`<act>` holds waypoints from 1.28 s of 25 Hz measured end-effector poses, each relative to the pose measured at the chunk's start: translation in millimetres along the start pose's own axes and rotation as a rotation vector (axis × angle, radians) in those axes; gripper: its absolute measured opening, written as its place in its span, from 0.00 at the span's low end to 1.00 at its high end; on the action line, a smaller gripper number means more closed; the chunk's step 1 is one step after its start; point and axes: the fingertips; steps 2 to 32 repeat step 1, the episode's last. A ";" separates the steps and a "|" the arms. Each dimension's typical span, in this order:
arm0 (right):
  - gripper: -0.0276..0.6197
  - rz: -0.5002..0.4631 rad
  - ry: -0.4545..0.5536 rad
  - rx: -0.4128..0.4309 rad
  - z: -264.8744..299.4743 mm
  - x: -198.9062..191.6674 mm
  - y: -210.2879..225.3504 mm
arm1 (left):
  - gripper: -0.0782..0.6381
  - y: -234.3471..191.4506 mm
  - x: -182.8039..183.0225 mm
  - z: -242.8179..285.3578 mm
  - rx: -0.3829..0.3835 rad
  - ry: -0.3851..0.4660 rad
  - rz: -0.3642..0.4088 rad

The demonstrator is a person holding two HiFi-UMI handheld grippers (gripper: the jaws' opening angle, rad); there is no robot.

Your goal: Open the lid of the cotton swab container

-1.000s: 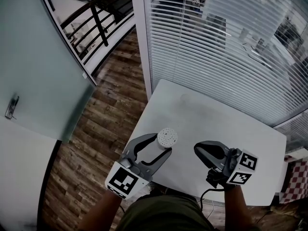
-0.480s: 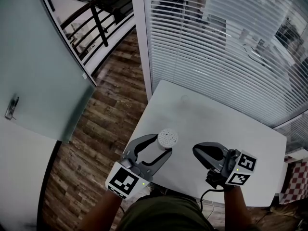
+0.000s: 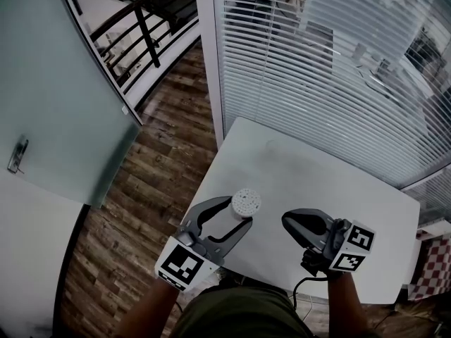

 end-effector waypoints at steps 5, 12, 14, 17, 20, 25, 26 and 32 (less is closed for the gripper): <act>0.06 0.001 0.000 0.000 -0.2 -0.3 0.7 | 0.42 0.0 -0.6 0.5 0.000 0.000 0.000; 0.06 0.001 0.000 0.000 -0.2 -0.3 0.7 | 0.42 0.0 -0.6 0.5 0.000 0.000 0.000; 0.06 0.001 0.000 0.000 -0.2 -0.3 0.7 | 0.42 0.0 -0.6 0.5 0.000 0.000 0.000; 0.06 0.001 0.000 0.000 -0.2 -0.3 0.7 | 0.42 0.0 -0.6 0.5 0.000 0.000 0.000; 0.06 0.001 0.000 0.000 -0.2 -0.3 0.7 | 0.42 0.0 -0.6 0.5 0.000 0.000 0.000; 0.06 0.001 0.000 0.000 -0.2 -0.3 0.7 | 0.42 0.0 -0.6 0.5 0.000 0.000 0.000; 0.06 0.001 0.000 0.000 -0.2 -0.3 0.7 | 0.42 0.0 -0.6 0.5 0.000 0.000 0.000; 0.06 0.001 0.000 0.000 -0.2 -0.3 0.7 | 0.42 0.0 -0.6 0.5 0.000 0.000 0.000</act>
Point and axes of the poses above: the fingertips, and each gripper's own axes: z forward along the fingers, y to its right, x out of its top, and after that the axes turned 3 degrees about -z, right-handed
